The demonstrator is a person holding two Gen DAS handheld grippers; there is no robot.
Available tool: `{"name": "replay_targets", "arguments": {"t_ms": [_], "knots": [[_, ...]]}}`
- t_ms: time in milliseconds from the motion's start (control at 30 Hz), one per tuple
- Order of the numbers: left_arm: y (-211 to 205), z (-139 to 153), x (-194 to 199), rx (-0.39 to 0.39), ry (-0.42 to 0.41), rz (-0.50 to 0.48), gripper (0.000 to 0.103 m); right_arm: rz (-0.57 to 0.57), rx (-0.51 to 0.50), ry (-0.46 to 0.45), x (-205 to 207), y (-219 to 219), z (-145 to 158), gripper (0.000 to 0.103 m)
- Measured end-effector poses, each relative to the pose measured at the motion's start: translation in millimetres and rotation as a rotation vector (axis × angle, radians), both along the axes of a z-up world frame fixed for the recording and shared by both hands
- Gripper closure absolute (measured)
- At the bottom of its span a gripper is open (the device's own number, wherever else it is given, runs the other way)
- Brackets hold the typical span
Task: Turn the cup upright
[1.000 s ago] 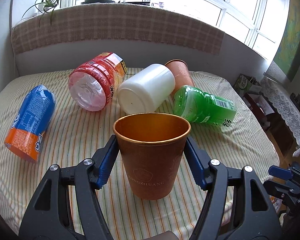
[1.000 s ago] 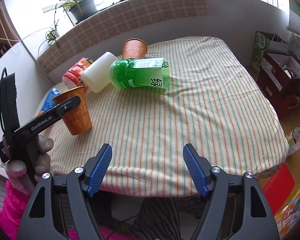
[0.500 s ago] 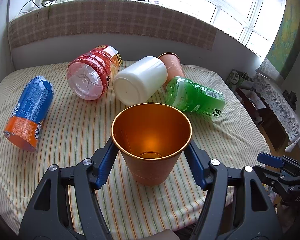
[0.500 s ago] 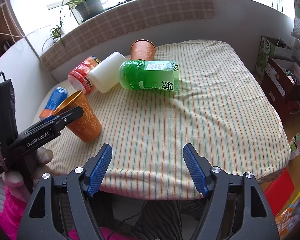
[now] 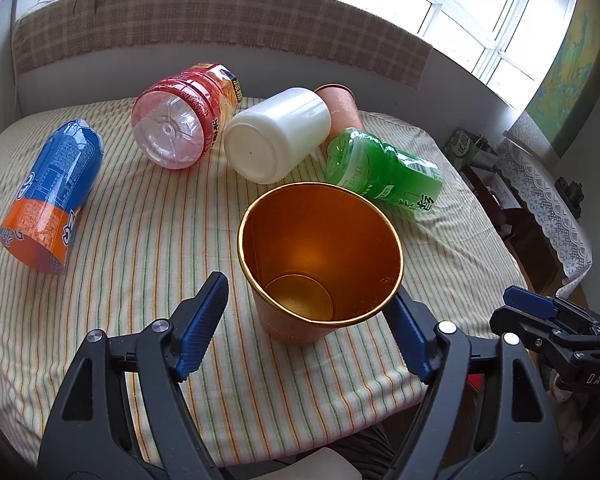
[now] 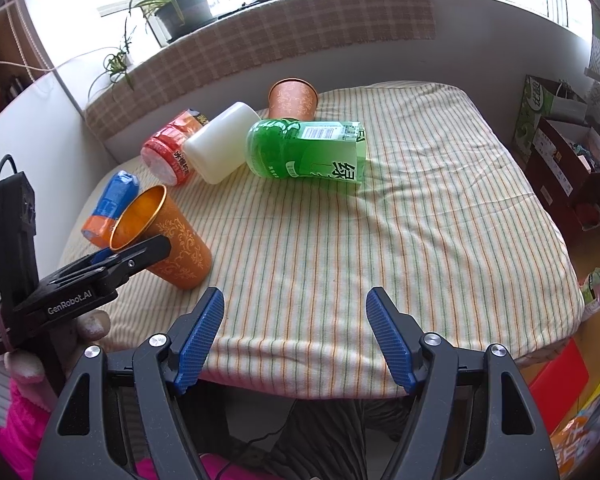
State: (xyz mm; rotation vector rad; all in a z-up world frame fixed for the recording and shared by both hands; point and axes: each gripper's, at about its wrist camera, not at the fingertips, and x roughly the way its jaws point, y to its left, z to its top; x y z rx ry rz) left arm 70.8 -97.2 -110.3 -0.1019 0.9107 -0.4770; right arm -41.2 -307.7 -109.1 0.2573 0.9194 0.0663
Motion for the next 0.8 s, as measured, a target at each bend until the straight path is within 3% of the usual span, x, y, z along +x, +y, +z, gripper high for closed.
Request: {"name": "replay_targets", "arguments": {"t_ms": [167, 333, 600, 800], "knots": [[10, 2, -9, 0.009, 0.010, 0.006, 0.021, 0.002, -0.002, -0.010, 1, 2, 2, 0.030], [27, 11, -24, 0.037, -0.030, 0.038, 0.019, 0.007, -0.018, -0.029, 1, 6, 6, 0.030], [46, 41, -46, 0.075, -0.163, 0.129, 0.019, 0.030, -0.046, -0.066, 3, 18, 14, 0.030], [55, 67, -63, 0.091, -0.291, 0.217, 0.010, 0.037, -0.093, -0.121, -1, 27, 22, 0.030]]}}
